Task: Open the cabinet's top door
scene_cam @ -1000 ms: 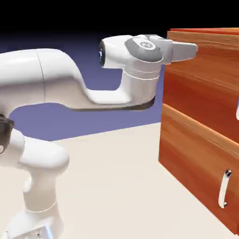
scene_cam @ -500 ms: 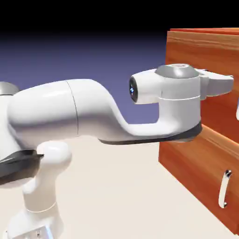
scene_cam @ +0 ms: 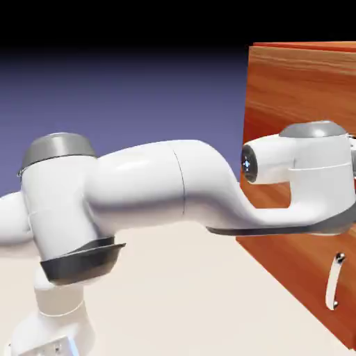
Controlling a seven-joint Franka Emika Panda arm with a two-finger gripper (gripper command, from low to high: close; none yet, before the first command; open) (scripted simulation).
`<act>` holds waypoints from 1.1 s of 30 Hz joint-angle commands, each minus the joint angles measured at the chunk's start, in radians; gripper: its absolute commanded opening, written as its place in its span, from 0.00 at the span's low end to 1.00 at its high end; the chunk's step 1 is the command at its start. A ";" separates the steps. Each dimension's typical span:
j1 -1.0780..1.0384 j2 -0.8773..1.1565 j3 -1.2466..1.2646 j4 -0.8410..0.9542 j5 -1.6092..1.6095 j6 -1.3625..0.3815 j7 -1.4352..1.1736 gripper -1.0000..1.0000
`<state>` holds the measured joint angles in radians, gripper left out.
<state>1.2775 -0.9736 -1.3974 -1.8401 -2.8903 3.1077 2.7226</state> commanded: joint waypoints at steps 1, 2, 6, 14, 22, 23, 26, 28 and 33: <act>-0.036 0.005 0.019 -0.037 0.007 -0.022 0.004 0.00; -0.072 0.010 0.039 -0.073 0.014 -0.043 0.008 0.00; -0.217 0.029 0.125 -0.209 0.048 -0.122 0.021 0.00; -0.507 0.038 0.320 -0.458 0.150 -0.258 0.023 0.00; -0.797 -0.012 0.552 -0.693 0.316 -0.378 -0.018 0.00; -0.833 -0.024 0.584 -0.722 0.344 -0.393 -0.027 0.00; -0.942 -0.069 0.687 -0.813 0.438 -0.437 -0.058 0.00; -1.012 -0.107 0.759 -0.872 0.511 -0.465 -0.085 0.00; -1.154 -0.221 0.938 -1.004 0.721 -0.529 -0.165 0.00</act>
<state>0.1233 -1.1950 -0.4597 -2.8439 -2.1712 2.5799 2.5575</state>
